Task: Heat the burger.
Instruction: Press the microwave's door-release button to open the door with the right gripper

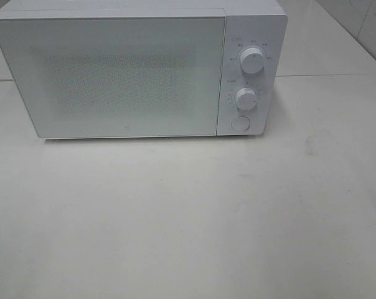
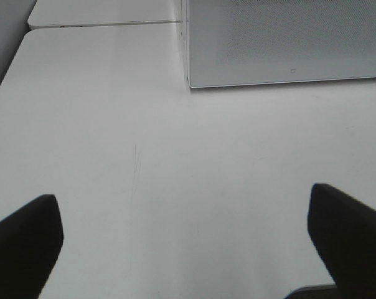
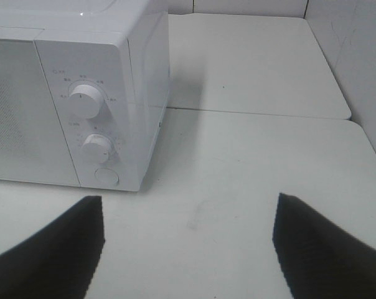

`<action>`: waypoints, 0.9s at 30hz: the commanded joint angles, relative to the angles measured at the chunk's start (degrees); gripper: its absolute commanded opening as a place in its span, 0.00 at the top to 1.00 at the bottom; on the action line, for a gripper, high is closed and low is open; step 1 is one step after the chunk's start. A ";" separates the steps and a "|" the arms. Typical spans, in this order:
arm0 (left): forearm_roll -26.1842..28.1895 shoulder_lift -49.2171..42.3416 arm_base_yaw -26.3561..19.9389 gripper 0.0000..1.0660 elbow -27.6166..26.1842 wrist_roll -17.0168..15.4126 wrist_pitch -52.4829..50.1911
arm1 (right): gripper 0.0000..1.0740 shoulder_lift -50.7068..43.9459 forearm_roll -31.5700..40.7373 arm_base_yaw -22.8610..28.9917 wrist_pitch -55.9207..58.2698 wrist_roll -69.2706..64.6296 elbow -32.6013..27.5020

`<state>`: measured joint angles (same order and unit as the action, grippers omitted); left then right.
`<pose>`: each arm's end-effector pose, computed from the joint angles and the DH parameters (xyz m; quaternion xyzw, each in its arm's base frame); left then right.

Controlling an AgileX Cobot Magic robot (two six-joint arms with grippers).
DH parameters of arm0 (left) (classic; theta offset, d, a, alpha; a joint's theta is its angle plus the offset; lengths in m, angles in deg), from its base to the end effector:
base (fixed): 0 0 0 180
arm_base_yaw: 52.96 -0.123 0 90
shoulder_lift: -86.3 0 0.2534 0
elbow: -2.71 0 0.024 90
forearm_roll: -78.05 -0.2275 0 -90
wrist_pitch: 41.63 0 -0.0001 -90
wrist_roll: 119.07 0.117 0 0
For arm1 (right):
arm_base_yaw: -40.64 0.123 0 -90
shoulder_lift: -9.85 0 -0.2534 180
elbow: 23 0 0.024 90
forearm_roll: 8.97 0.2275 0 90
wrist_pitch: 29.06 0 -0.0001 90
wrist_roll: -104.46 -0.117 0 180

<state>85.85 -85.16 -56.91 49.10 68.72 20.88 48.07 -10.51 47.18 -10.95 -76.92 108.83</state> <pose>0.0260 -0.0123 0.2578 0.0331 0.8520 -0.0145 0.5222 0.1389 0.0149 0.2887 -0.0431 0.7895 0.0312 0.6115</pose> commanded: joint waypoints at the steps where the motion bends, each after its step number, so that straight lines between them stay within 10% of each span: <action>1: 0.29 -0.40 -0.29 0.06 0.11 -0.29 -0.86 | 0.30 3.38 -0.29 -0.29 -4.81 0.74 -0.23; 27: 0.29 -0.40 -0.29 0.06 0.11 -0.29 -0.86 | 0.30 37.59 -0.06 0.11 -52.25 0.69 -1.32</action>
<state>85.85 -85.16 -56.91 49.10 68.72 20.88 83.02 -10.51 47.18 -56.05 -76.92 108.49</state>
